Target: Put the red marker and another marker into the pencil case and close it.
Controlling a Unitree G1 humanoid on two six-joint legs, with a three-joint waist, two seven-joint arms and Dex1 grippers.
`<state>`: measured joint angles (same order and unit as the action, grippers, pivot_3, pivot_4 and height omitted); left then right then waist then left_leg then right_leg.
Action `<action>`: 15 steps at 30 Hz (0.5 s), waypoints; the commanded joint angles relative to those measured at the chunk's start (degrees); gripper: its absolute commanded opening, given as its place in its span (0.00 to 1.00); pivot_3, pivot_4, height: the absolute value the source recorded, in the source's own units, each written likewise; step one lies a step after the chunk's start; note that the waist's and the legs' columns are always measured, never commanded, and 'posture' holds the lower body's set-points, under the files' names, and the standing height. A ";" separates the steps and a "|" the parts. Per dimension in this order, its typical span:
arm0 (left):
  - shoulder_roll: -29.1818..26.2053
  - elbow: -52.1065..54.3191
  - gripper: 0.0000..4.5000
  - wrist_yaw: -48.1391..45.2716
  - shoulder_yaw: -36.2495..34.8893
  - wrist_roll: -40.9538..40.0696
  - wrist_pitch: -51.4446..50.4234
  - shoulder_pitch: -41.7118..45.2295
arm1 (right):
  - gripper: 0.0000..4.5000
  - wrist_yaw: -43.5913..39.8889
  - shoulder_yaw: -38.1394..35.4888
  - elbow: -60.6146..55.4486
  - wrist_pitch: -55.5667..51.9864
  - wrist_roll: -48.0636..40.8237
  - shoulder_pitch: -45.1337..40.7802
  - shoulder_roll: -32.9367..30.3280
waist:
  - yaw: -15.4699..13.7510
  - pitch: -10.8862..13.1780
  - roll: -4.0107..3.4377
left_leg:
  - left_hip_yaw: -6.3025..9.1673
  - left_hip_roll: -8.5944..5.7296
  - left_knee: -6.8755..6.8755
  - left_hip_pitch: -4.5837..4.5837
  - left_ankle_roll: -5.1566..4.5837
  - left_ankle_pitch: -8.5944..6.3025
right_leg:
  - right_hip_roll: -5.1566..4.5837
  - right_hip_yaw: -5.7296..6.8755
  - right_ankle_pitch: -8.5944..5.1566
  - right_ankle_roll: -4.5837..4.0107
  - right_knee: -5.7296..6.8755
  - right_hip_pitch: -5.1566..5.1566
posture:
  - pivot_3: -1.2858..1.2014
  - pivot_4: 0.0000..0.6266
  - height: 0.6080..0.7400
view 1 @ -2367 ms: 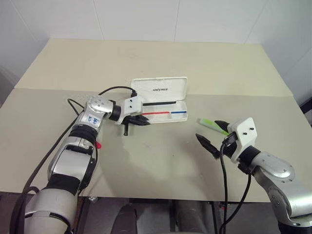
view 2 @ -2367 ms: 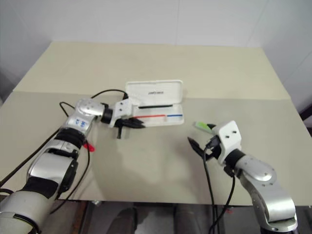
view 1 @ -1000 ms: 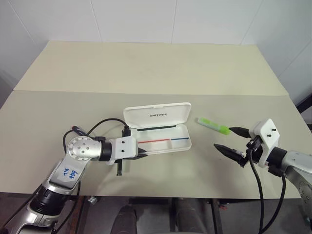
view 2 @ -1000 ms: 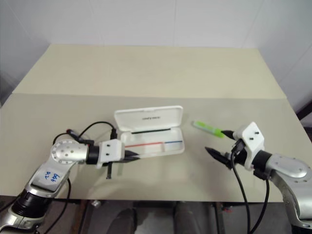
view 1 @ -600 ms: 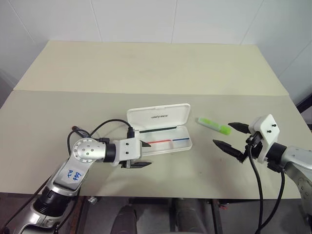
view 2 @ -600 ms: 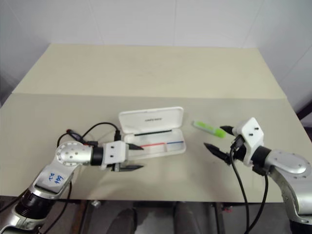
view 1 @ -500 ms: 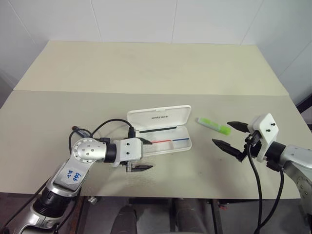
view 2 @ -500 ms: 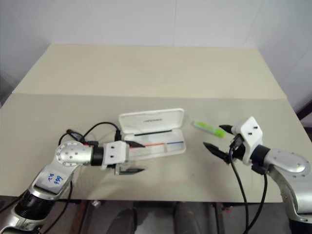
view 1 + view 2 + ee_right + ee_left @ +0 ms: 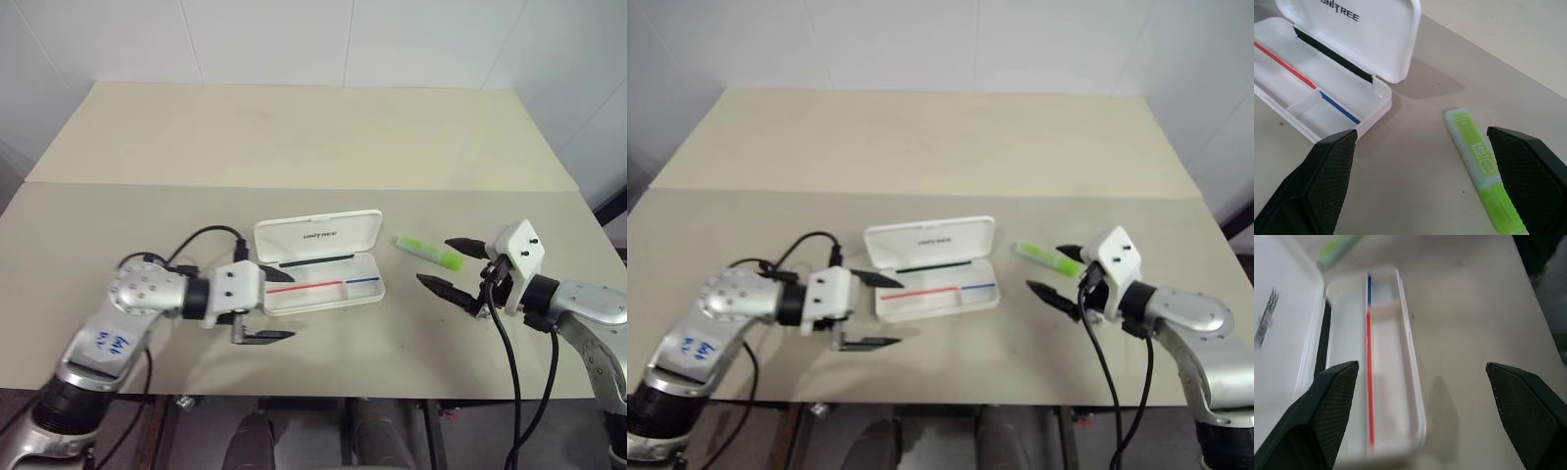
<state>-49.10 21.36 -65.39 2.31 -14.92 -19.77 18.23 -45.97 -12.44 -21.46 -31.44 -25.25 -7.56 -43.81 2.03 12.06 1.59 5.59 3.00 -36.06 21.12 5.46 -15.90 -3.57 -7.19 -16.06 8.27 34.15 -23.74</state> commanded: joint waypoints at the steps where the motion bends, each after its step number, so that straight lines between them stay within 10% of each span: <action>1: -4.31 -3.83 0.99 -4.89 -3.39 -1.96 3.19 2.69 | 1.00 -0.89 0.46 0.54 1.50 0.15 -1.61 -0.72 | 0.02 0.03 0.02 | 0.00 0.00 -0.01 0.02 0.00 0.00 | 0.00 0.00 0.00 0.00 -0.03 0.00 | 0.52 0.24 1.00; 15: -10.59 -38.32 0.99 -19.38 1.59 6.92 25.49 20.82 | 1.00 -10.31 -6.20 -11.18 3.09 -10.80 6.70 -2.28 | -0.42 0.09 -0.04 | 0.00 0.00 0.12 0.11 -0.16 -0.10 | -0.01 0.11 -0.01 0.04 -0.05 -0.02 | 0.52 0.24 1.00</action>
<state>-58.59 -14.84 -82.96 3.74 -9.05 3.07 36.95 -53.97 -14.91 -28.03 -28.76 -31.88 -1.26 -44.80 1.61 12.14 1.55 5.59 3.01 -35.93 21.22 5.30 -16.00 -3.58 -7.08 -16.08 8.32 34.10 -23.76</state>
